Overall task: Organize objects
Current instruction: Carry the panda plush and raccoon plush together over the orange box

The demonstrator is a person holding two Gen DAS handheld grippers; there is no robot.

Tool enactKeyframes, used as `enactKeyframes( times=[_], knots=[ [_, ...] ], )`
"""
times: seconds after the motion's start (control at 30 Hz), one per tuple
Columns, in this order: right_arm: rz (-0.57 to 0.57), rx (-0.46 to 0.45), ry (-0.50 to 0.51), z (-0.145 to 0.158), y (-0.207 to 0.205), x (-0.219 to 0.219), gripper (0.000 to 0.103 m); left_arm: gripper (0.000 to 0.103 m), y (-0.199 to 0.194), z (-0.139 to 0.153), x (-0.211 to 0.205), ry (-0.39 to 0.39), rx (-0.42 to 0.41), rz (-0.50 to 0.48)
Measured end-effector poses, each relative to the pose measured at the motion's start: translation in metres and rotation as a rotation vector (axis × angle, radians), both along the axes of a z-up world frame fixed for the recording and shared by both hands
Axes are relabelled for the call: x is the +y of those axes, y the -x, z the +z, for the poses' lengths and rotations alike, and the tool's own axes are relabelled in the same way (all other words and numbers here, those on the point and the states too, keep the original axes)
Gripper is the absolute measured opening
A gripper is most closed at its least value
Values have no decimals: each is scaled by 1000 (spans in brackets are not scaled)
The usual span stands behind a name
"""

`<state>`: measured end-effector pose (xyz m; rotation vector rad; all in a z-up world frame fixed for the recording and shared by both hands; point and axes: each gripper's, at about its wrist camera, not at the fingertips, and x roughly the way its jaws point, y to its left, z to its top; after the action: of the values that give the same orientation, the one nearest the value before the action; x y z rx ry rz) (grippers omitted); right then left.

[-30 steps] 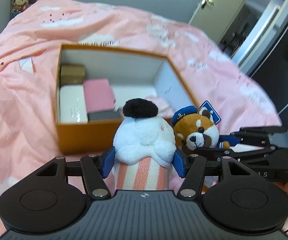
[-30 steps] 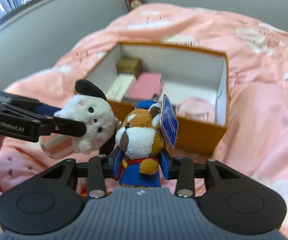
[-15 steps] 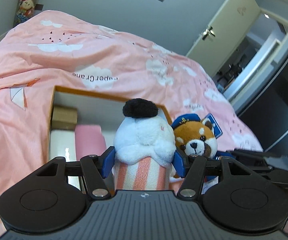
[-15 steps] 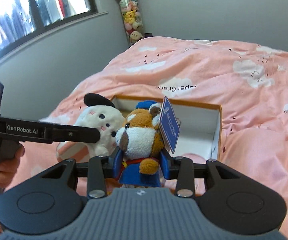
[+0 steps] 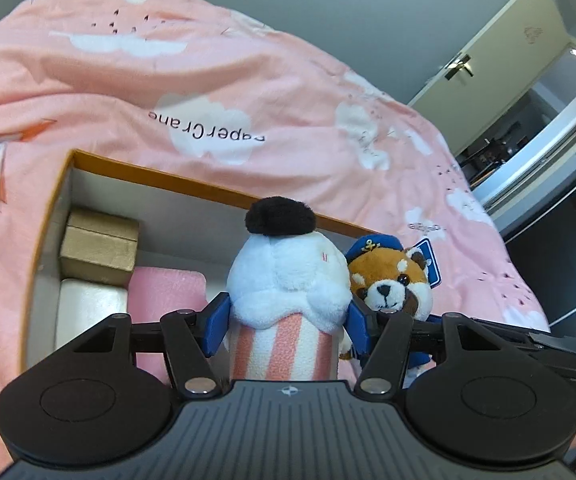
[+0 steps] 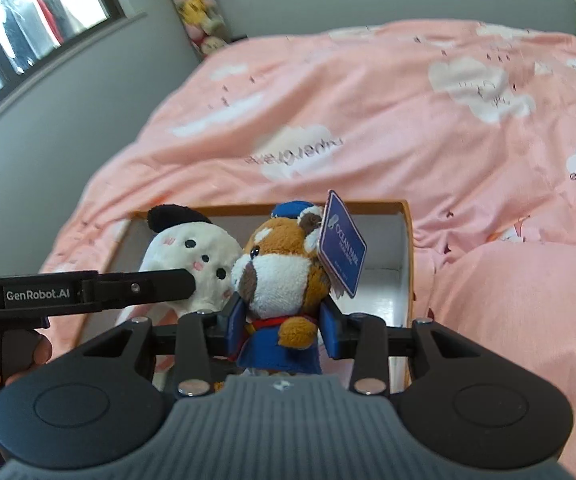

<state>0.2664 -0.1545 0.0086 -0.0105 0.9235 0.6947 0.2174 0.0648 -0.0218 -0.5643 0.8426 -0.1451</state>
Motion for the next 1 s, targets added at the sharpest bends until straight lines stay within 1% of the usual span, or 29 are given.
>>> enactKeyframes(
  times=[0.17,0.3,0.5,0.57,0.73,0.83,0.9,0.93,0.97,1.0],
  knots=[
    [-11,30,52,-23,-28,13,41,68,-21,-21,-4,-1,37,26],
    [2,29,113,-37,-41,23,41,68,-33,-36,-8,-1,59,40],
    [41,-21,231,-51,-50,36,41,68,-48,-52,-17,-15,97,34],
    [68,-48,275,-54,-49,41,41,69,-52,-57,-19,-20,119,31],
    [139,-96,348,-63,-45,50,41,72,-61,-66,-20,-43,186,16],
    [176,-128,374,-66,-41,53,43,73,-60,-66,-18,-47,190,-11],
    [185,-128,366,-64,-40,51,46,74,-56,-62,-16,-59,190,-34],
    [185,-132,360,-62,-39,48,52,77,-54,-59,-14,-62,186,-45],
    [179,-139,360,-59,-38,46,58,78,-50,-55,-12,-58,175,-56],
    [173,-149,358,-55,-36,43,60,78,-45,-50,-9,-54,165,-74]
  ],
)
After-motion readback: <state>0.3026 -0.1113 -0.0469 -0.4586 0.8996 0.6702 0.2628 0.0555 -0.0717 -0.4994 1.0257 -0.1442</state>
